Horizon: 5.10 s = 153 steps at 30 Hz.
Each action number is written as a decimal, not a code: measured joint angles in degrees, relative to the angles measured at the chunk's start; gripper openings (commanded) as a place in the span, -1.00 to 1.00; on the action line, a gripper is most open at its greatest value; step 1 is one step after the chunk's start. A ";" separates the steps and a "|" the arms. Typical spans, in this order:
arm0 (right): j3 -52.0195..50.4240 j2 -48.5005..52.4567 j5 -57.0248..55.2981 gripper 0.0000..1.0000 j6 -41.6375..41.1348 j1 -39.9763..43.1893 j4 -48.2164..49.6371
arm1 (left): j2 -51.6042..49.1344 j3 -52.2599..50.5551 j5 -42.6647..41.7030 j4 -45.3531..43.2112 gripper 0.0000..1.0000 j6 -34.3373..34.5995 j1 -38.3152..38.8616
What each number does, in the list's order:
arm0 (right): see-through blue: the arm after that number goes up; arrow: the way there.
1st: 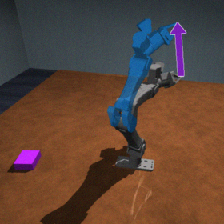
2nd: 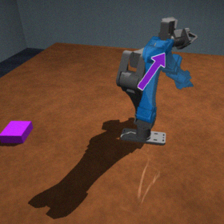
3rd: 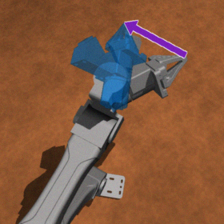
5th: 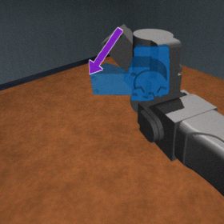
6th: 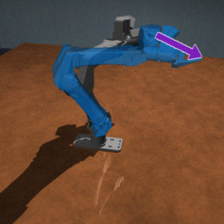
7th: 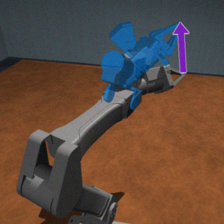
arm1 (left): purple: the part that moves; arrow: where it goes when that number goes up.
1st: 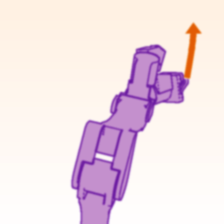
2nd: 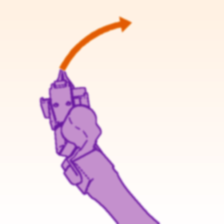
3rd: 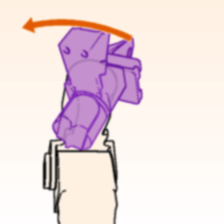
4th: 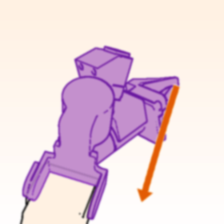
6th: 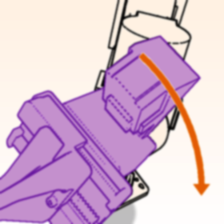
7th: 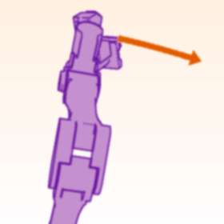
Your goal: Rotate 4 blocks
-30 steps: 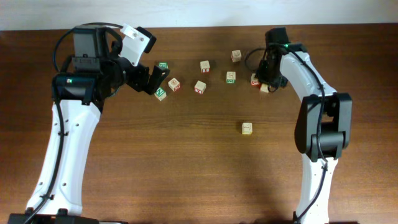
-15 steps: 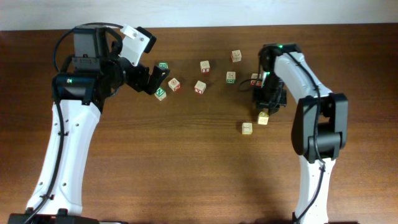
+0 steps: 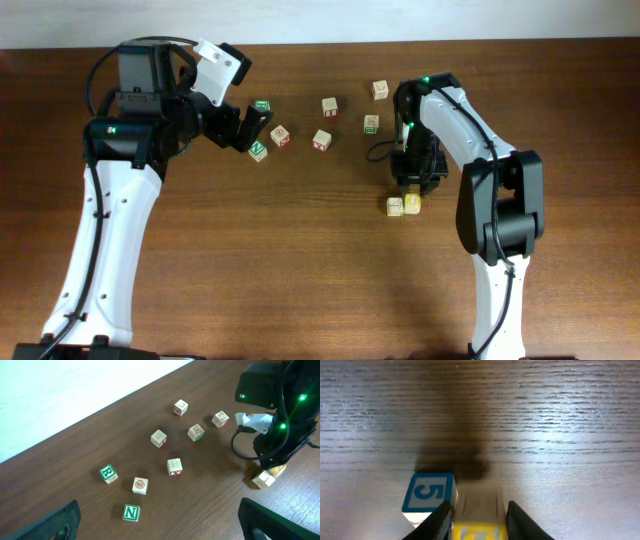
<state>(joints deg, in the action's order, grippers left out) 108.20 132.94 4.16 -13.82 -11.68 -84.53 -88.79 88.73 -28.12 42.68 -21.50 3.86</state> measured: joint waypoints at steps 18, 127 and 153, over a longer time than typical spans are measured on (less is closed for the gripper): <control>5.75 -0.04 0.28 -0.21 1.01 -0.15 0.74 | 0.00 0.00 -0.02 0.00 0.98 0.00 0.00; 14.84 8.09 6.36 0.37 -0.44 -17.07 15.43 | 0.00 0.00 -0.02 0.00 0.98 0.00 0.00; 15.08 11.52 11.17 0.55 0.35 -23.04 48.00 | 0.00 0.00 -0.02 0.00 0.98 -0.02 0.00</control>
<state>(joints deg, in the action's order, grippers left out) 123.28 144.46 15.33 -13.47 -34.72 -36.53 -88.79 88.73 -28.14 42.68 -21.52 3.86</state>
